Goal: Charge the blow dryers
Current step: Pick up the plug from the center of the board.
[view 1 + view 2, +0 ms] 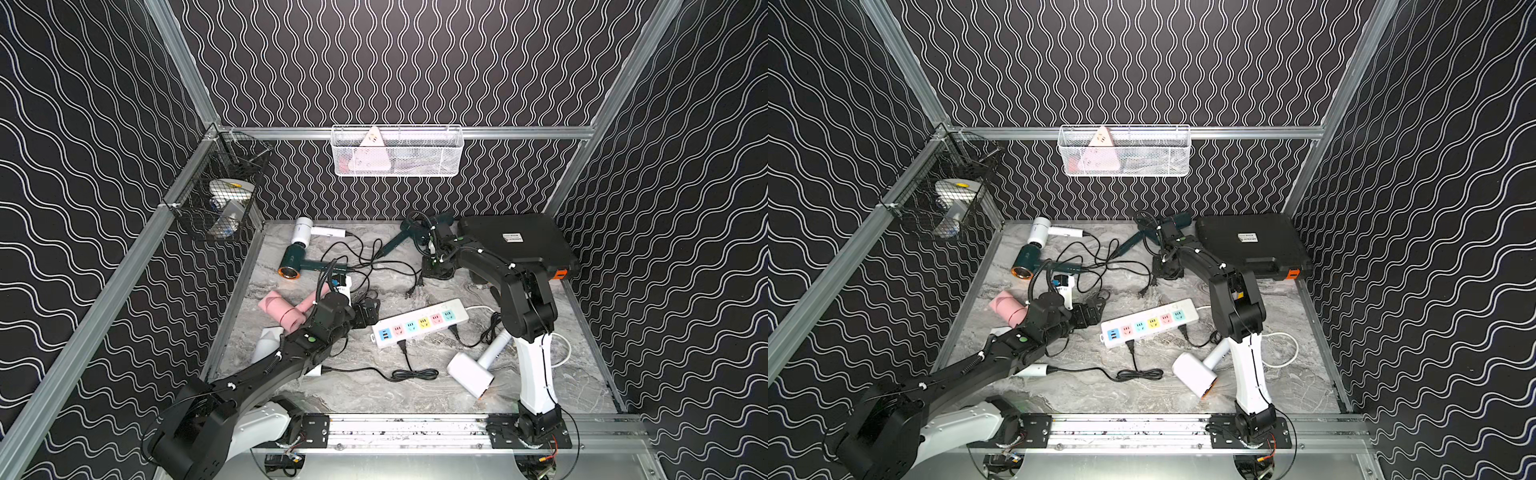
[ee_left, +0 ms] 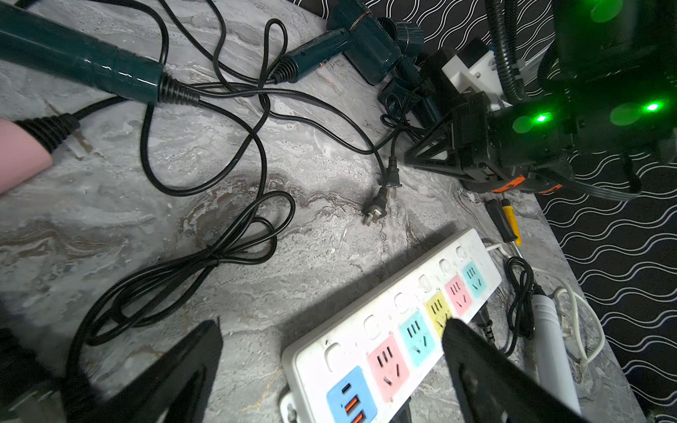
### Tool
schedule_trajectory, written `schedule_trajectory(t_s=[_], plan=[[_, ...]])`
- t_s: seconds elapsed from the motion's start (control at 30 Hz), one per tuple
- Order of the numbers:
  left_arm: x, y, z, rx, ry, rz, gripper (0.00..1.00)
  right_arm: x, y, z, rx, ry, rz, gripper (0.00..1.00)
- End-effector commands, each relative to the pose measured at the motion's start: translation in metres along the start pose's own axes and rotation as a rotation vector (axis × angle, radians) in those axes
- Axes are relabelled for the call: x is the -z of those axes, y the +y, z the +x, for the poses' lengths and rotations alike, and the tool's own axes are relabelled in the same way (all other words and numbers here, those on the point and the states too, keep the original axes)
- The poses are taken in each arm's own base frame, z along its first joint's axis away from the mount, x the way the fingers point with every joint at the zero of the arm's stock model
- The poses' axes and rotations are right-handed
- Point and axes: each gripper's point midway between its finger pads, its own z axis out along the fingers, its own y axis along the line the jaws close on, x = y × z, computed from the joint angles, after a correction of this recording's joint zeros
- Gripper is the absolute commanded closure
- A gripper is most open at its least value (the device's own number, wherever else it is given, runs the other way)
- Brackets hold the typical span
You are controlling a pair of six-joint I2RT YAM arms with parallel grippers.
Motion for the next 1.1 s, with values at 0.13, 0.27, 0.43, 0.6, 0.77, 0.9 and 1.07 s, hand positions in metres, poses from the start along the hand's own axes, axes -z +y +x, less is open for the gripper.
schedule_trajectory(t_s=[0.13, 0.27, 0.43, 0.6, 0.77, 0.9, 1.07], plan=[[0.0, -0.006, -0.008, -0.008, -0.029, 0.021, 0.01, -0.011, 0.004, -0.001, -0.017, 0.031, -0.002, 0.64], [0.0, -0.006, -0.008, -0.009, -0.029, 0.024, 0.01, -0.02, 0.004, 0.001, -0.011, 0.047, 0.004, 0.64], [0.0, -0.006, -0.008, -0.008, -0.029, 0.023, 0.01, -0.023, 0.002, 0.007, -0.006, 0.059, 0.025, 0.72], [0.0, -0.007, -0.007, -0.008, -0.026, 0.025, 0.01, -0.02, 0.005, 0.009, 0.006, 0.06, 0.026, 0.66], [0.0, -0.007, -0.008, -0.008, -0.025, 0.026, 0.01, -0.023, 0.0, 0.008, 0.016, 0.068, 0.054, 0.6], [0.0, -0.007, -0.008, -0.008, -0.026, 0.027, 0.01, -0.029, 0.008, 0.019, 0.048, 0.095, 0.081, 0.61], [0.001, -0.008, -0.008, -0.008, -0.029, 0.029, 0.01, -0.028, 0.002, 0.026, 0.068, 0.099, 0.137, 0.73]])
